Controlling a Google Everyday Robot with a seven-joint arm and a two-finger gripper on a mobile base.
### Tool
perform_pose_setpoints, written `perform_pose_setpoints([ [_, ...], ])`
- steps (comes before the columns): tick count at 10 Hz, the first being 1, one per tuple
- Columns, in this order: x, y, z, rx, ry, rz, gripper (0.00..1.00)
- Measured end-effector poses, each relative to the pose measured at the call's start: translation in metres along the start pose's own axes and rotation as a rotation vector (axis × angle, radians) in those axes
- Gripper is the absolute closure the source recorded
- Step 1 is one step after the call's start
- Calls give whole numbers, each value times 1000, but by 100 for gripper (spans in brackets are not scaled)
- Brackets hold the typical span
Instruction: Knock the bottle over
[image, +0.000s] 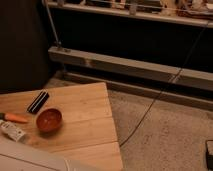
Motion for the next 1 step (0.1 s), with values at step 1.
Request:
perform_pose_setpoints([
  [1, 0, 0, 0, 0, 0, 0, 20],
])
